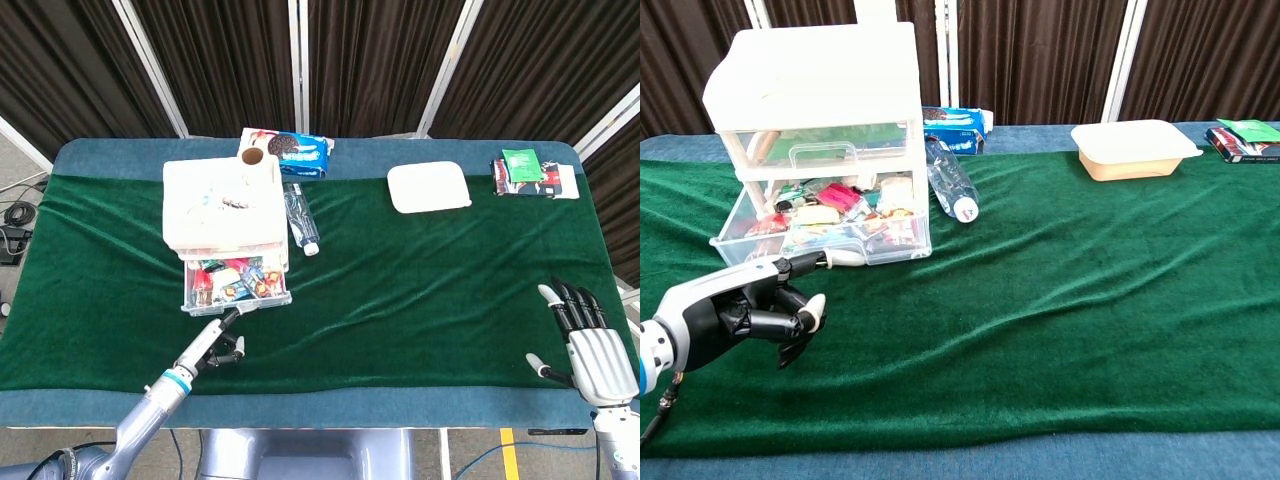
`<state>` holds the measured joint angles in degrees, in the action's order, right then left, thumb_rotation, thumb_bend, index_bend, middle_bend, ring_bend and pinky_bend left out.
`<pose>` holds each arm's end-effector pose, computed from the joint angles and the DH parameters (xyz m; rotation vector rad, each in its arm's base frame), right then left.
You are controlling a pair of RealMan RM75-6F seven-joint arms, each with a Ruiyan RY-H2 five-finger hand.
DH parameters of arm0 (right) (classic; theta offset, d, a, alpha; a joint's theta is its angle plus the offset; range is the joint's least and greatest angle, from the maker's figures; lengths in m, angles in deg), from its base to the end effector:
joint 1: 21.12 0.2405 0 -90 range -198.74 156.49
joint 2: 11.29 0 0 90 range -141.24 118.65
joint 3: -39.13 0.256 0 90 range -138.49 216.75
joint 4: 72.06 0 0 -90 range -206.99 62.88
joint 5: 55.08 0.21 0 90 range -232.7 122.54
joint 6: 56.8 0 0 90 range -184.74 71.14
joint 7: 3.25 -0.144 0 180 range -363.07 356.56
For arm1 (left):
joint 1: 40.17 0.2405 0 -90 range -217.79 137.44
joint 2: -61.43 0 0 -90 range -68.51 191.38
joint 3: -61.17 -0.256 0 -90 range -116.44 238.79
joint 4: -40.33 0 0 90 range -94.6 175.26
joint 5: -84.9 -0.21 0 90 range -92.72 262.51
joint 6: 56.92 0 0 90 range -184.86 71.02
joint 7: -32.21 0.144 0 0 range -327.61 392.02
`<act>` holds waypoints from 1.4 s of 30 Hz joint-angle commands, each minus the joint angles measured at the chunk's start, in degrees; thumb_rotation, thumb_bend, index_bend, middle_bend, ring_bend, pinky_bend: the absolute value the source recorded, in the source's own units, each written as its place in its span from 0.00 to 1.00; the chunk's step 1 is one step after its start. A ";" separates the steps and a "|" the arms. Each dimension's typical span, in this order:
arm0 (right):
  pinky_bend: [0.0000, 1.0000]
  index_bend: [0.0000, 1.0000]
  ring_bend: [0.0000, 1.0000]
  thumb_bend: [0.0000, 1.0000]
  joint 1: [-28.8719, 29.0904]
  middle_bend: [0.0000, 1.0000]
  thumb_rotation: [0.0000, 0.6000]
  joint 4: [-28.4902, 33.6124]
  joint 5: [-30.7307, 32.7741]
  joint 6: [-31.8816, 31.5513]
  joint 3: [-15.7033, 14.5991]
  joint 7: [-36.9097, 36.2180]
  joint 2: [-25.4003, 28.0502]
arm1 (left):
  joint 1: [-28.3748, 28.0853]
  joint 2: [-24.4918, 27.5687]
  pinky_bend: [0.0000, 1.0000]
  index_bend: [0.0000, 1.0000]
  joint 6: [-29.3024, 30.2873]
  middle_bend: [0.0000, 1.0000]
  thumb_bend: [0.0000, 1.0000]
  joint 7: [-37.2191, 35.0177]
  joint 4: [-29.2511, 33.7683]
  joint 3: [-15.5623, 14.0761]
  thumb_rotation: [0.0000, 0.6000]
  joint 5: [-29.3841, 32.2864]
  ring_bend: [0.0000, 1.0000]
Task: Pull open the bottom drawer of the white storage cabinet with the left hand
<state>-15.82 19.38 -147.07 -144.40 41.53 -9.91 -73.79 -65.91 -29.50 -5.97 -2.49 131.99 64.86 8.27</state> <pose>-0.2992 -0.1811 0.1680 1.4374 -0.8876 1.0428 -0.1861 0.2318 -0.0576 -1.4023 -2.1566 -1.2463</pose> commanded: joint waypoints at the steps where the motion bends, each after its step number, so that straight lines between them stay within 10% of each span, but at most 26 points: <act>1: 0.00 0.04 0.00 0.07 0.00 0.00 1.00 0.03 -0.01 -0.02 0.00 0.06 -0.01 | 0.07 -0.01 0.72 0.14 0.07 0.90 0.76 -0.16 0.03 -0.18 1.00 -0.16 0.77; 42: 0.00 0.04 0.00 0.07 0.01 0.00 1.00 0.20 0.07 0.30 -0.12 1.20 -0.21 | 1.43 2.12 0.72 0.00 2.98 0.90 0.75 -4.26 -0.57 -5.16 1.00 -7.07 0.77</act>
<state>-15.80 19.57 -147.00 -144.09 41.41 -8.71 -74.00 -64.86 -27.90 -3.55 -6.11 131.29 60.55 2.13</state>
